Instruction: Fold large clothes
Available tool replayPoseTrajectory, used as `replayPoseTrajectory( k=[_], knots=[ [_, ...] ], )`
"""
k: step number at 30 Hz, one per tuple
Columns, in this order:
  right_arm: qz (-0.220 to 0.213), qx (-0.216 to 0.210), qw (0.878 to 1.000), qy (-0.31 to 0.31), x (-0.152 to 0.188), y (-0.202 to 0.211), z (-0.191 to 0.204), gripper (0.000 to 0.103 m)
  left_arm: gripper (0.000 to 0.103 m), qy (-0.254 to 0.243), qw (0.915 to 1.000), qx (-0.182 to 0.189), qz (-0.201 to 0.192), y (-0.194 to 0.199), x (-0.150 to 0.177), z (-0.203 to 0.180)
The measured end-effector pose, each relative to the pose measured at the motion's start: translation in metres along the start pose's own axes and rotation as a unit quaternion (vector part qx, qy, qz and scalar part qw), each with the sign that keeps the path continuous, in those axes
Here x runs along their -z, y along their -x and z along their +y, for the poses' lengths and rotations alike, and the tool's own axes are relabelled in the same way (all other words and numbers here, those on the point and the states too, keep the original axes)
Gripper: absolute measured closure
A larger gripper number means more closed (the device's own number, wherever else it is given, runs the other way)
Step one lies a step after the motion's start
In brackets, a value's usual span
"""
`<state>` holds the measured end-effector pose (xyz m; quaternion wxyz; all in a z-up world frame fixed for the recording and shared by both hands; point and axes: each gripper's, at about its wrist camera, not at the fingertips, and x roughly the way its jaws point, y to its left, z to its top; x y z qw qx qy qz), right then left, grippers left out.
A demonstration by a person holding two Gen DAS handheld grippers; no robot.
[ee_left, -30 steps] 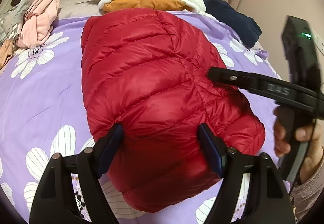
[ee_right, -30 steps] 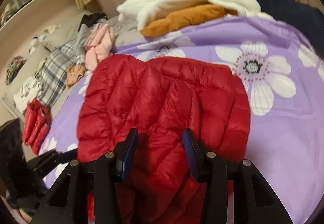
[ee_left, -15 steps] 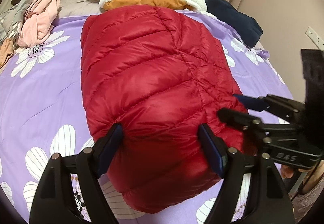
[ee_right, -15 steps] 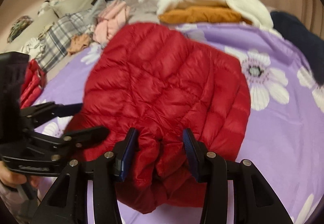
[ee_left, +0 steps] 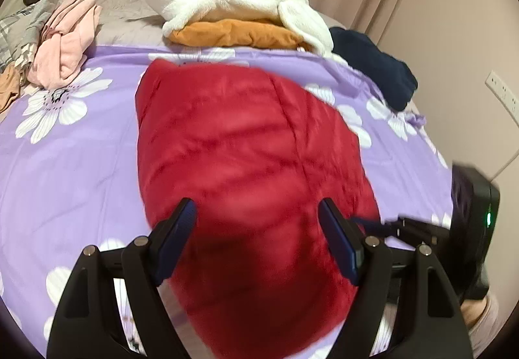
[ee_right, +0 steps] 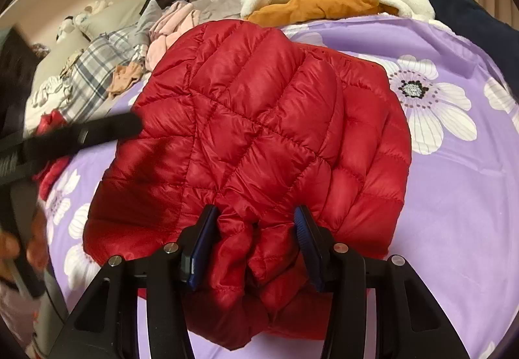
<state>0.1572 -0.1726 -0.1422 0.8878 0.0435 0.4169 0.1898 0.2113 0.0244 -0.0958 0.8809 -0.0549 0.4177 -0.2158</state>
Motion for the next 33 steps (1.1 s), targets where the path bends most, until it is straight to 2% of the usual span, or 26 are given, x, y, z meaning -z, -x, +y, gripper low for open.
replayPoseTrajectory(
  k=[3,8,18,21,29,33],
  knots=[
    [-0.002,-0.003,1.0,-0.002,0.0,0.0,-0.001,0.055,0.026,0.02,0.9996,-0.014,0.011,-0.017,-0.012,0.016],
    [-0.002,-0.006,1.0,-0.001,-0.001,-0.001,-0.003,0.055,0.022,0.069,0.9967,-0.001,0.042,-0.044,-0.017,0.041],
    [0.0,-0.009,1.0,-0.018,-0.001,-0.003,-0.008,0.054,0.017,0.059,0.9968,-0.016,0.052,-0.056,-0.012,0.038],
    [-0.007,-0.007,1.0,-0.019,-0.003,0.006,-0.006,0.05,0.017,0.058,0.9969,-0.016,0.051,-0.054,-0.013,0.039],
    [-0.072,-0.012,0.997,-0.031,-0.022,0.03,-0.007,0.049,0.016,0.059,0.9969,-0.018,0.049,-0.051,-0.012,0.04],
    [-0.082,0.002,0.996,-0.037,-0.043,0.024,-0.01,0.049,0.016,0.055,0.9971,-0.021,0.048,-0.05,-0.011,0.039]
  ],
)
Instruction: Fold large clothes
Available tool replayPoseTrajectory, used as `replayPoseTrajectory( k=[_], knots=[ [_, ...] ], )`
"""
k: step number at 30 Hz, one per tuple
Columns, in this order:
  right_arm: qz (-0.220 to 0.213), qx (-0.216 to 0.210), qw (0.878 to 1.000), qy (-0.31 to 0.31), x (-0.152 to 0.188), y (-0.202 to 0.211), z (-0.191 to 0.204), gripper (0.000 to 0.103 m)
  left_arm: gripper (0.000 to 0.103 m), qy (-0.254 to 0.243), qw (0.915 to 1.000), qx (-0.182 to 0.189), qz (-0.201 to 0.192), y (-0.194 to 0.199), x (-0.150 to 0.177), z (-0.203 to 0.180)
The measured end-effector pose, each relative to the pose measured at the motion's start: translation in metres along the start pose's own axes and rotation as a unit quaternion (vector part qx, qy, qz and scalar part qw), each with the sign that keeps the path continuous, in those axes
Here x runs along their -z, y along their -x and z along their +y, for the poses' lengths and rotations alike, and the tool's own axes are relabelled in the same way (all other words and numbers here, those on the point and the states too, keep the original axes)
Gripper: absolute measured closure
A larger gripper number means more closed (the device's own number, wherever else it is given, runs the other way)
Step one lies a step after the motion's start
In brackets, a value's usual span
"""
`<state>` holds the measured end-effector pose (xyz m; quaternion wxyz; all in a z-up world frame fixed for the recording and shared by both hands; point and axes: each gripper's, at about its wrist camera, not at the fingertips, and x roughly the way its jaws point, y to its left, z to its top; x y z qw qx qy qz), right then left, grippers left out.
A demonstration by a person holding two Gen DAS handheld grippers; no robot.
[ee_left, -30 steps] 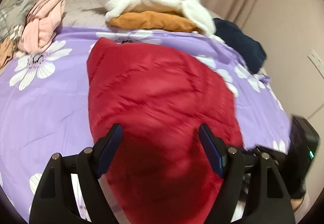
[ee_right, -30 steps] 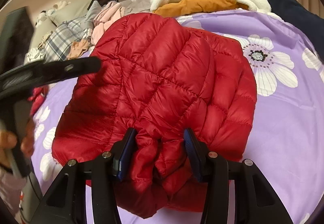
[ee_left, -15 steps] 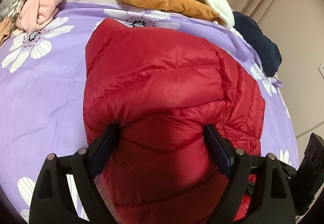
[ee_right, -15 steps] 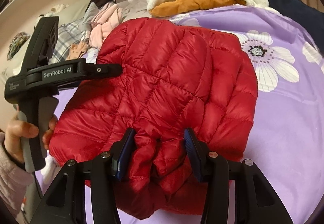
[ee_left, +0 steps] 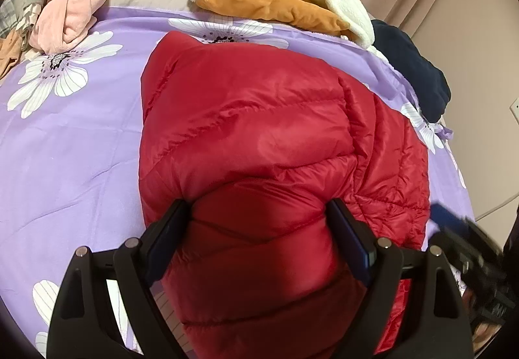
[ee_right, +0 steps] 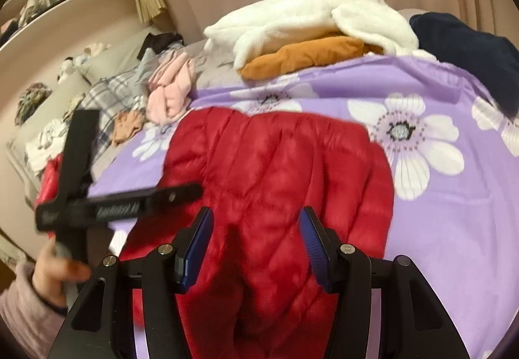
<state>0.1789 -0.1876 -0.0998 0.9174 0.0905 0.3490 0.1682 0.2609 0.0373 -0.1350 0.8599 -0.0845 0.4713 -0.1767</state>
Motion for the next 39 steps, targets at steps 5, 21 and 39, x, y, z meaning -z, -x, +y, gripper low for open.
replayPoseTrajectory(
  k=[5,21,39],
  knots=[
    [0.047,0.04,0.998,-0.018,-0.005,-0.033,-0.013,0.049,0.016,-0.004,1.0,-0.005,0.0,-0.001,0.0,-0.001],
    [0.066,0.01,0.996,-0.059,0.009,-0.049,-0.031,0.049,0.015,-0.024,0.9994,-0.024,-0.009,-0.002,0.006,-0.008],
    [0.07,0.013,0.995,-0.063,0.008,-0.049,-0.032,0.049,0.015,-0.032,0.9991,-0.027,-0.006,0.025,0.04,-0.011]
  ],
)
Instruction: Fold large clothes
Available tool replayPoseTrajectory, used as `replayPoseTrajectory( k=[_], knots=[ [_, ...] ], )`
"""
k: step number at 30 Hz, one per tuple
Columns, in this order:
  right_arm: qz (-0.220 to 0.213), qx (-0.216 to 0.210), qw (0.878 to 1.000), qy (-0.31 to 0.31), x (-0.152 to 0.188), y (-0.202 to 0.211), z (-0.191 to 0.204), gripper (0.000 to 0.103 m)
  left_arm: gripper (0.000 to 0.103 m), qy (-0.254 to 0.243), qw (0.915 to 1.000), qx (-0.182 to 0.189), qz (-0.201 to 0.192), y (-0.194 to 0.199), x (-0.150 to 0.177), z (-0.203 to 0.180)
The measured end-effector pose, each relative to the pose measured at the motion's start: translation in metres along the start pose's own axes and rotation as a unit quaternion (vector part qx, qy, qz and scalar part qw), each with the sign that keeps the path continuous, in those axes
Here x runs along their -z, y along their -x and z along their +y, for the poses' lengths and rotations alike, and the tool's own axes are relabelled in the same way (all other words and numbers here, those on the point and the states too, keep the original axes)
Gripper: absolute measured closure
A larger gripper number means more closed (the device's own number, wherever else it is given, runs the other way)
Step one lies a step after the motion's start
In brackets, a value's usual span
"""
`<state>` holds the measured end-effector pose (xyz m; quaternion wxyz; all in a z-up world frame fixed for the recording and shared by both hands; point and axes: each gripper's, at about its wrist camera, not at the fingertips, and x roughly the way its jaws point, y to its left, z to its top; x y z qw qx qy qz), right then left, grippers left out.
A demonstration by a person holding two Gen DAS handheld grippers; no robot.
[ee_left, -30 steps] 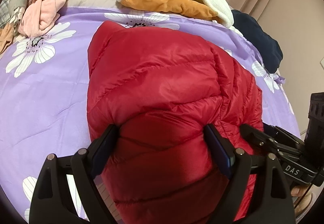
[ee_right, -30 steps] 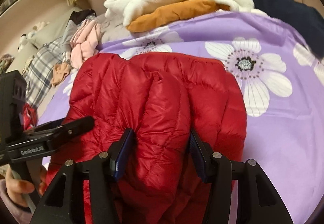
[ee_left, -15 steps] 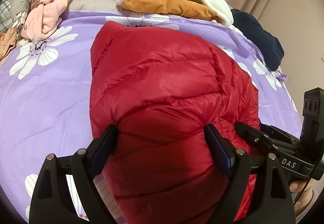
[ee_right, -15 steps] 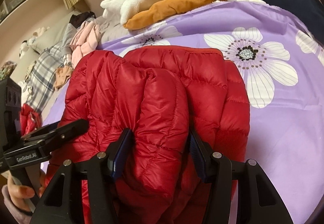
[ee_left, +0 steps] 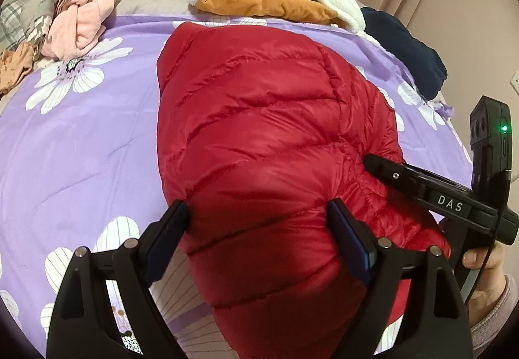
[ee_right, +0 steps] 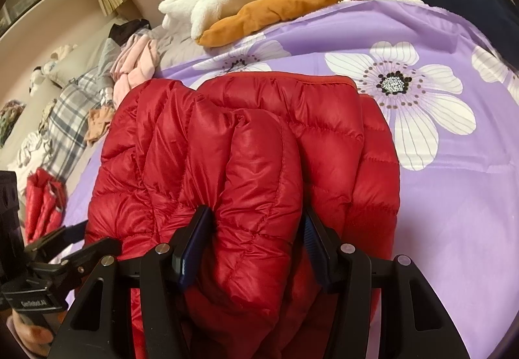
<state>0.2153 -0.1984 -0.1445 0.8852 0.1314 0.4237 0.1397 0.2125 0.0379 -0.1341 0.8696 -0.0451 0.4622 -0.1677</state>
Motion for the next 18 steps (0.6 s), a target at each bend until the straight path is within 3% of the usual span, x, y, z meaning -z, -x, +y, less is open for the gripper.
replayPoseTrajectory(
  k=[18],
  knots=[
    [-0.034,0.008,0.999,0.036,0.004,0.041,0.021,0.048,0.015,0.007,1.0,-0.001,0.003,0.007,0.004,-0.003]
  ],
)
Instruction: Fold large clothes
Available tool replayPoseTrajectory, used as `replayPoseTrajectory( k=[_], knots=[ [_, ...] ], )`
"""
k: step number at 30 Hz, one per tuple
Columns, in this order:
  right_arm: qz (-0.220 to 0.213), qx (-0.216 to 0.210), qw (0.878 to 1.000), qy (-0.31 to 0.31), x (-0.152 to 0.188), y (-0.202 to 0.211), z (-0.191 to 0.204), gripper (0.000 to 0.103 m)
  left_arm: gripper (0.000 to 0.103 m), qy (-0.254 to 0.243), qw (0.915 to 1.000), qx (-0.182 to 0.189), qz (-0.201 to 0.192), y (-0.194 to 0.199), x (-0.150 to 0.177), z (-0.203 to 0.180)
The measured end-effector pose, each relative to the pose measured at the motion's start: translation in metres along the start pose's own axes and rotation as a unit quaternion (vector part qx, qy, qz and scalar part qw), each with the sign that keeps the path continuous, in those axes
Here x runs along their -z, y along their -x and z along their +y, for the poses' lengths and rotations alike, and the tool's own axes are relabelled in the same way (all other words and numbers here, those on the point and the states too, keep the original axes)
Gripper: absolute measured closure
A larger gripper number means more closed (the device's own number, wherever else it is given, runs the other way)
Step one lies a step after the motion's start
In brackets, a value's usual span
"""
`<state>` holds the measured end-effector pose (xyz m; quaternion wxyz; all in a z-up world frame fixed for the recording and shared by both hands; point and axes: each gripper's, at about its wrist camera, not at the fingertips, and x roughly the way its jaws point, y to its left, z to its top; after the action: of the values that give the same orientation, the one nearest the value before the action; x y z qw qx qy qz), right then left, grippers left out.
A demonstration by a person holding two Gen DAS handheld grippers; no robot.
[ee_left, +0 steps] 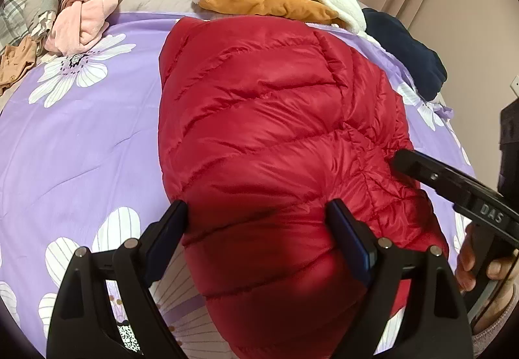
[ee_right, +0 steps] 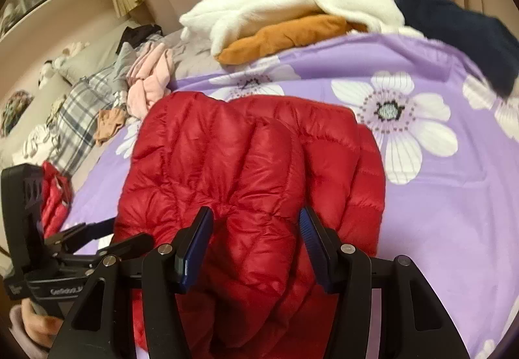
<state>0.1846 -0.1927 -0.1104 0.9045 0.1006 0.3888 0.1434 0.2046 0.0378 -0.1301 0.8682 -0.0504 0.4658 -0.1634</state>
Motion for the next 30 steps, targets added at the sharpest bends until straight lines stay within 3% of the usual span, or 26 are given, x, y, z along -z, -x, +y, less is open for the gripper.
replayPoseTrajectory(
  k=[6,12,22,30],
  knots=[
    [-0.019,-0.001,0.999,0.035,0.007,0.016,0.017,0.048,0.015,-0.001,1.0,-0.001,0.0,0.001,0.001,-0.001],
    [0.019,0.024,0.997,0.078,0.024,-0.003,0.027,0.048,0.015,-0.003,1.0,-0.002,0.001,0.0,0.005,-0.002],
    [0.031,0.009,0.998,0.054,0.034,-0.015,0.016,0.047,0.012,-0.009,0.9999,-0.006,0.001,-0.008,0.009,-0.002],
    [0.029,0.021,0.998,0.048,0.035,-0.006,0.02,0.044,0.012,-0.006,0.9999,-0.009,-0.008,0.009,0.013,-0.004]
  ],
)
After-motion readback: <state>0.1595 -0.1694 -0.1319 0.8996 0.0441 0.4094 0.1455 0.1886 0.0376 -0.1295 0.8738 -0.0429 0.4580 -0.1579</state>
